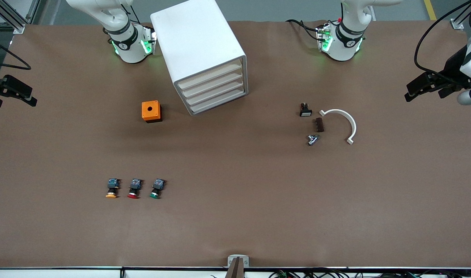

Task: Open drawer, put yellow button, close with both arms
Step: 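Move the left gripper toward the drawer while the right gripper reaches the buttons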

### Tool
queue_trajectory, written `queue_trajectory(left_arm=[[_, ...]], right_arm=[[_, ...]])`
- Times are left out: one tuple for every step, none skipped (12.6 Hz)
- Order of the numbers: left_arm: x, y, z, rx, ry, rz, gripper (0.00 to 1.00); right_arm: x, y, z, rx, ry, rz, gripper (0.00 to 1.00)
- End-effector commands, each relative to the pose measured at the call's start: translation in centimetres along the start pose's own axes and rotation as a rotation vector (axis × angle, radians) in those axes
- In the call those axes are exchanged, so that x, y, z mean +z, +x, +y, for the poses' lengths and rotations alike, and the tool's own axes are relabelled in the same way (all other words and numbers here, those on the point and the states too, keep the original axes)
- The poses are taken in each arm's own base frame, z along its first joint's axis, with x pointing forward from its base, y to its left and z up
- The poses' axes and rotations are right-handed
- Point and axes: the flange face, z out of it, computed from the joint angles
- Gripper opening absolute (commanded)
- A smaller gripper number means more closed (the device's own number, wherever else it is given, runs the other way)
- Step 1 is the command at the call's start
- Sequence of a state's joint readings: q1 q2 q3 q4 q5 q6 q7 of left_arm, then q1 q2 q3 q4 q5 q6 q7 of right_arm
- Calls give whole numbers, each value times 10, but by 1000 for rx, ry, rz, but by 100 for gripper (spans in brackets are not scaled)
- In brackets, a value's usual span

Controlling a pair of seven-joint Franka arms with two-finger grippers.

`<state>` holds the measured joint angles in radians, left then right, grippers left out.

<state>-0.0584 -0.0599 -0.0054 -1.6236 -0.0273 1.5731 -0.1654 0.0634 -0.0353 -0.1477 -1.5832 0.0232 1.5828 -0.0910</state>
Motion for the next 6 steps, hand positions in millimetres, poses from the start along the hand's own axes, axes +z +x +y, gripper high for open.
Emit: queue_trajectory(left_arm=[[-2, -2, 1, 26, 12, 3, 100], [-3, -1, 1, 28, 13, 5, 100], [-3, -1, 2, 28, 12, 5, 100], [-2, -1, 1, 27, 12, 3, 100], [-1, 0, 0, 19, 12, 2, 100], [1, 2, -5, 5, 13, -4, 100]], right_arm=[[-3, -8, 0, -4, 4, 7, 100], [-3, -8, 0, -4, 4, 7, 100], [-3, -8, -1, -6, 3, 5, 100], [-4, -9, 0, -9, -6, 6, 100], [-4, -9, 1, -9, -24, 3, 100], [-4, -9, 2, -6, -26, 2, 100]])
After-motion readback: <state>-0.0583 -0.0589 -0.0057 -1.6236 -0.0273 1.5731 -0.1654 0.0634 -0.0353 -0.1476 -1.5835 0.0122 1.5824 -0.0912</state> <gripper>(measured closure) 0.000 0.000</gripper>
